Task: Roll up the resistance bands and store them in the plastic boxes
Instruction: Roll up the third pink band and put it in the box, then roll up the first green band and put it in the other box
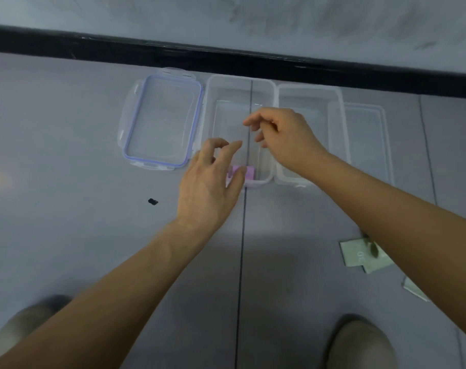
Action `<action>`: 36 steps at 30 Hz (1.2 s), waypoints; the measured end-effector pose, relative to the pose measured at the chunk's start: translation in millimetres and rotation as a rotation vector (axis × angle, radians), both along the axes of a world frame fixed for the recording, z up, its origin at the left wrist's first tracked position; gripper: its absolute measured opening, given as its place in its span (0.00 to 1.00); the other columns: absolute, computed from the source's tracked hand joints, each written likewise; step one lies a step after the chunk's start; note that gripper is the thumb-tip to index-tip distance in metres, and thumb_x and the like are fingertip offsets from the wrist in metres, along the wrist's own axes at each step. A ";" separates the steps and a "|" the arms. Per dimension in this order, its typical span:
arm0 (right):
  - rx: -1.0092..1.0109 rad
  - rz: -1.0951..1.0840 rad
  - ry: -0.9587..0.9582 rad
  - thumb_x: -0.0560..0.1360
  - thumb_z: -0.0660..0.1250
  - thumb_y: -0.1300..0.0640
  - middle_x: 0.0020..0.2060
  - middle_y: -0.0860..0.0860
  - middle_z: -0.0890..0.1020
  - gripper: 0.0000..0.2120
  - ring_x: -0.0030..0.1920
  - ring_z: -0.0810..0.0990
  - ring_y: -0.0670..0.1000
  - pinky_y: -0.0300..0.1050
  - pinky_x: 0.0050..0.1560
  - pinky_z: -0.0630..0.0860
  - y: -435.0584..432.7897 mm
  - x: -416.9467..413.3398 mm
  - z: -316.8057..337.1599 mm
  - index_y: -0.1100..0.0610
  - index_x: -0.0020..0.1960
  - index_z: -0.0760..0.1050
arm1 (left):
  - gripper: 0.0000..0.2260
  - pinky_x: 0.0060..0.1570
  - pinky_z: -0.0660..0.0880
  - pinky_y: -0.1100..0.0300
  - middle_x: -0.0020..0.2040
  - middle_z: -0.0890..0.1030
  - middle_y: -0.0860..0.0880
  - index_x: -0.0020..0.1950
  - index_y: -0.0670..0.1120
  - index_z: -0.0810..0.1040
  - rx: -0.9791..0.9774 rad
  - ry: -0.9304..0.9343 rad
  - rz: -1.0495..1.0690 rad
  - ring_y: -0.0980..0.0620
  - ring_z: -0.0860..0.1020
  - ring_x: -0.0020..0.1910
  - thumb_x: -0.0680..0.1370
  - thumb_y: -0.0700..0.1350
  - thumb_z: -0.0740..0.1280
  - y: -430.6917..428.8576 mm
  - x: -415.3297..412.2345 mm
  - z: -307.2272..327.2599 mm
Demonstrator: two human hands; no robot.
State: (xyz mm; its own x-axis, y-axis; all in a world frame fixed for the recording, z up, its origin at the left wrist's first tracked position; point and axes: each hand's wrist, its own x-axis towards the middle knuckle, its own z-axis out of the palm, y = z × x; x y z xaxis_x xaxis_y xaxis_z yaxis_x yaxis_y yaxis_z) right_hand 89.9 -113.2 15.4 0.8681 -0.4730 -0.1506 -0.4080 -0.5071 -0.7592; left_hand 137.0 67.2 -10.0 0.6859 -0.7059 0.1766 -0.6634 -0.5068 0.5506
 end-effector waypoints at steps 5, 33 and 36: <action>-0.036 -0.245 -0.198 0.82 0.58 0.59 0.48 0.42 0.81 0.13 0.45 0.82 0.43 0.47 0.51 0.81 -28.4 -88.1 30.8 0.50 0.58 0.80 | 0.18 0.43 0.73 0.57 0.59 0.74 0.50 0.68 0.50 0.73 -0.037 0.033 -0.176 0.50 0.77 0.48 0.79 0.51 0.65 -41.2 -53.3 14.0; -0.268 -0.483 0.227 0.78 0.67 0.51 0.56 0.48 0.79 0.13 0.54 0.78 0.53 0.47 0.51 0.77 -53.1 -401.3 -91.2 0.49 0.62 0.78 | 0.15 0.51 0.74 0.53 0.53 0.78 0.48 0.63 0.53 0.78 0.329 0.172 -0.526 0.44 0.78 0.51 0.77 0.49 0.68 -141.9 -250.8 -64.2; -0.407 -0.514 0.206 0.78 0.66 0.53 0.53 0.51 0.79 0.13 0.50 0.78 0.56 0.51 0.46 0.78 -64.4 -386.8 -85.8 0.49 0.62 0.77 | 0.13 0.48 0.75 0.53 0.51 0.78 0.49 0.61 0.53 0.79 0.296 0.163 -0.530 0.44 0.79 0.48 0.77 0.48 0.68 -143.4 -249.7 -66.4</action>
